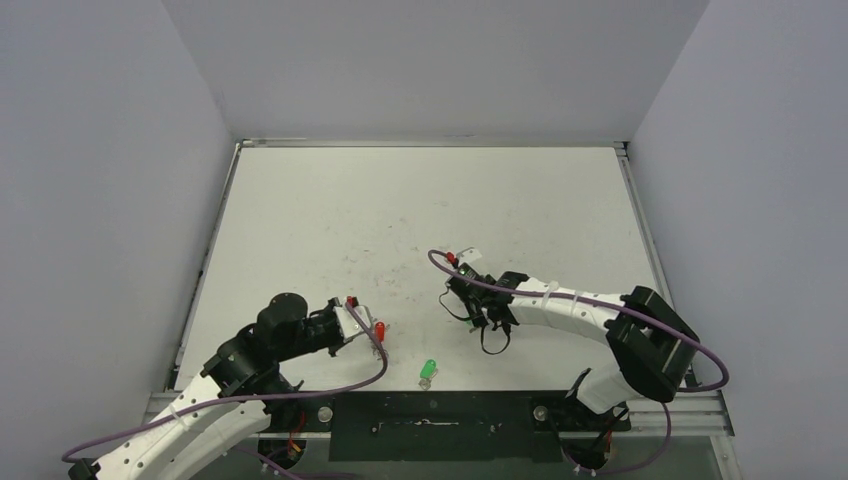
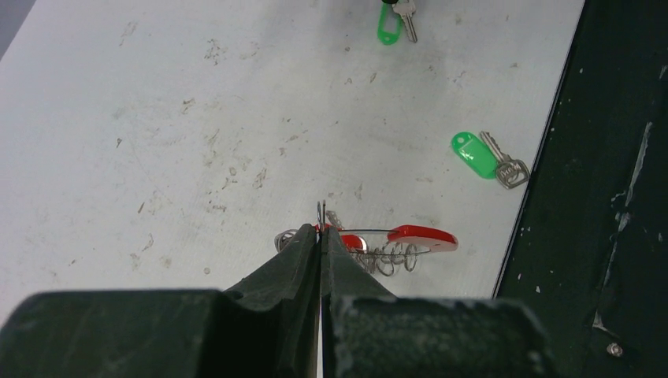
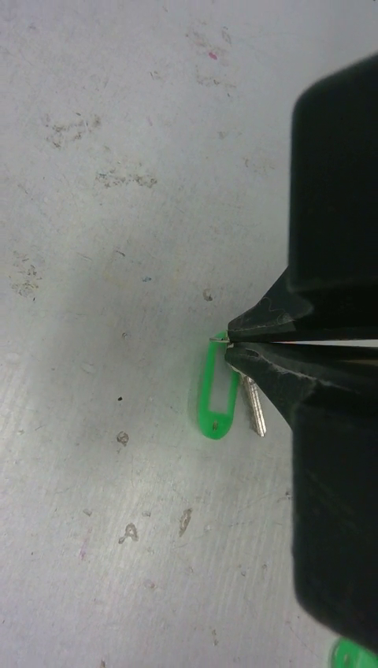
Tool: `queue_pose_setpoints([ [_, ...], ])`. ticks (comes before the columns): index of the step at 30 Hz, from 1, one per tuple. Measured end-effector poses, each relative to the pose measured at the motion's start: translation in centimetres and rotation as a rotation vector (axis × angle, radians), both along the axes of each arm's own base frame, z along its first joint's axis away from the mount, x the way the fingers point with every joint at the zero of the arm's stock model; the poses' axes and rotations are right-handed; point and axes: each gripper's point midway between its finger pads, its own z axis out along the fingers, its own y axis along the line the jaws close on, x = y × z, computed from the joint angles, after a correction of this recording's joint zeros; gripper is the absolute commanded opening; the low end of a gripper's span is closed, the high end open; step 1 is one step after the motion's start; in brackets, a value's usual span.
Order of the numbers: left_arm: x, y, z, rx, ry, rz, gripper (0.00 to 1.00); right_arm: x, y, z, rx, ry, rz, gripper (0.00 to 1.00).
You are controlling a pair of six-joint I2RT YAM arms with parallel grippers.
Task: Put the keys on the keyring
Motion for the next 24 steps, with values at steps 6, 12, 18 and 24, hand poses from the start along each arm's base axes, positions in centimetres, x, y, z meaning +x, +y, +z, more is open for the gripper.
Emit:
queue_pose_setpoints([
  [6,0.4,-1.6,0.0,-0.106,0.048,0.021,0.00,0.0,1.2,2.6,0.083,-0.032,0.090,0.00],
  [12,0.8,-3.6,-2.4,-0.163,0.139,0.018,0.00,-0.6,4.0,6.9,0.282,-0.094,0.255,0.00],
  [18,1.5,-4.9,-3.5,-0.206,0.155,0.014,0.00,-2.2,5.7,10.4,0.454,-0.161,0.412,0.00],
  [24,1.3,-5.6,-3.9,-0.252,0.157,-0.006,0.00,-3.8,7.3,11.5,0.558,-0.152,0.537,0.00],
])
